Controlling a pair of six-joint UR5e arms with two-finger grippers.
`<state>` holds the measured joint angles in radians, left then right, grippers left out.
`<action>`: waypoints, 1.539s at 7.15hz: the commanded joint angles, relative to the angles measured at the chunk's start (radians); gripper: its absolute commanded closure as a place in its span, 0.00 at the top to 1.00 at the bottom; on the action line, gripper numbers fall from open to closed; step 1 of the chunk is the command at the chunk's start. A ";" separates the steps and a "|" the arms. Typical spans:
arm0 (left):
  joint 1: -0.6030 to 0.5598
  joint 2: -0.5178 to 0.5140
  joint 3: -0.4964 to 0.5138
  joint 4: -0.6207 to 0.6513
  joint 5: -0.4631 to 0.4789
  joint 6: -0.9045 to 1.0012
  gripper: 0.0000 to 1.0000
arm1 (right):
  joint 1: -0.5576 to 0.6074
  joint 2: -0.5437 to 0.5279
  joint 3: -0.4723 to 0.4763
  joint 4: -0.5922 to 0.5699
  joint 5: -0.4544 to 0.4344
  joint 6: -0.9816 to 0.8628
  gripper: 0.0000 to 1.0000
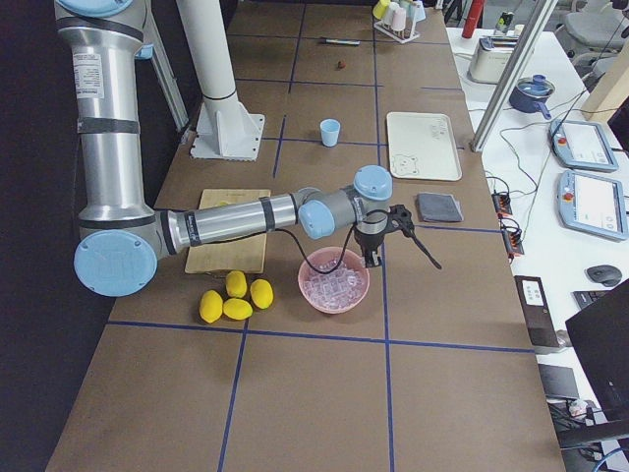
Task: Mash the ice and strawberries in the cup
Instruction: 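Lower the right gripper into the pink bowl and grasp an ice cube, then carry the ice cube with the right gripper over the light-blue cup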
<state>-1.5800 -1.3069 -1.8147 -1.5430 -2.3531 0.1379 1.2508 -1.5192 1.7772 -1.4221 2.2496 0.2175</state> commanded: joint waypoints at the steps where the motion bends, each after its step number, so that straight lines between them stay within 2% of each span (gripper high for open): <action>1: 0.000 0.002 0.000 0.003 0.000 -0.001 1.00 | -0.037 0.053 0.135 -0.132 0.011 0.078 0.11; 2: 0.000 0.002 -0.002 0.003 0.000 -0.001 1.00 | -0.142 0.094 0.183 -0.129 -0.002 0.285 0.10; 3: 0.000 0.003 -0.002 0.003 0.000 0.000 1.00 | -0.250 0.203 0.186 -0.132 -0.046 0.489 0.11; 5: 0.000 0.003 -0.002 0.004 -0.002 0.000 1.00 | -0.536 0.377 0.174 -0.144 -0.253 0.806 0.11; 6: 0.000 0.003 -0.002 0.004 -0.002 0.000 1.00 | -0.630 0.445 0.168 -0.150 -0.331 0.909 0.11; 8: 0.001 0.003 -0.002 0.004 0.000 0.000 1.00 | -0.781 0.601 0.093 -0.150 -0.453 1.099 0.11; 9: 0.002 0.003 -0.002 0.006 0.000 0.000 1.00 | -0.841 0.632 0.076 -0.150 -0.516 1.134 0.11; 11: 0.003 0.003 0.000 0.006 -0.002 0.000 1.00 | -0.861 0.675 0.002 -0.150 -0.535 1.143 0.11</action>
<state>-1.5780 -1.3039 -1.8159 -1.5372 -2.3541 0.1381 0.4094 -0.8685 1.8188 -1.5723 1.7315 1.3489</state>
